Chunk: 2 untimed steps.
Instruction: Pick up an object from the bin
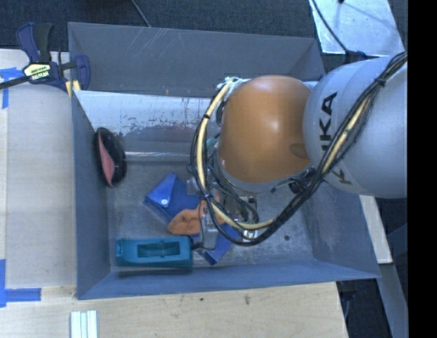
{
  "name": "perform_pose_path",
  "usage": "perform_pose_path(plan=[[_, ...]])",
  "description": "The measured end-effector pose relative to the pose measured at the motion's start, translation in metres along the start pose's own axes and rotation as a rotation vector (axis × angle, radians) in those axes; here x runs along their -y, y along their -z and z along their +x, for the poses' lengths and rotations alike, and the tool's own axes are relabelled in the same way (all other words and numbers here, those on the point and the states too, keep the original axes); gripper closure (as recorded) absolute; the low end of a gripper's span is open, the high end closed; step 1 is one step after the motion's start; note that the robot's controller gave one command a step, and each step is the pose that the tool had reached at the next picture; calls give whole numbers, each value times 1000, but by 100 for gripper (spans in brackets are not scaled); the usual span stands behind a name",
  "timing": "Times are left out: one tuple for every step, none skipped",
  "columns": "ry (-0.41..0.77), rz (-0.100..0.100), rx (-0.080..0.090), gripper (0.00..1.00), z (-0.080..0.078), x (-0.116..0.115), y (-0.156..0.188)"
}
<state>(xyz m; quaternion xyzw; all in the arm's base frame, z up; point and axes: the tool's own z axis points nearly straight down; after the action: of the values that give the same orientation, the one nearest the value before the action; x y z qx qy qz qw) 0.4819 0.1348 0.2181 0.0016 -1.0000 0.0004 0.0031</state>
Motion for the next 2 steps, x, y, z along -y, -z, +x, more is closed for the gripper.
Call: perform_pose_path(plan=[[-3, -2, 9, 0, -2, 1, 5], [-50, -3, 14, 0, -10, 5, -53]])
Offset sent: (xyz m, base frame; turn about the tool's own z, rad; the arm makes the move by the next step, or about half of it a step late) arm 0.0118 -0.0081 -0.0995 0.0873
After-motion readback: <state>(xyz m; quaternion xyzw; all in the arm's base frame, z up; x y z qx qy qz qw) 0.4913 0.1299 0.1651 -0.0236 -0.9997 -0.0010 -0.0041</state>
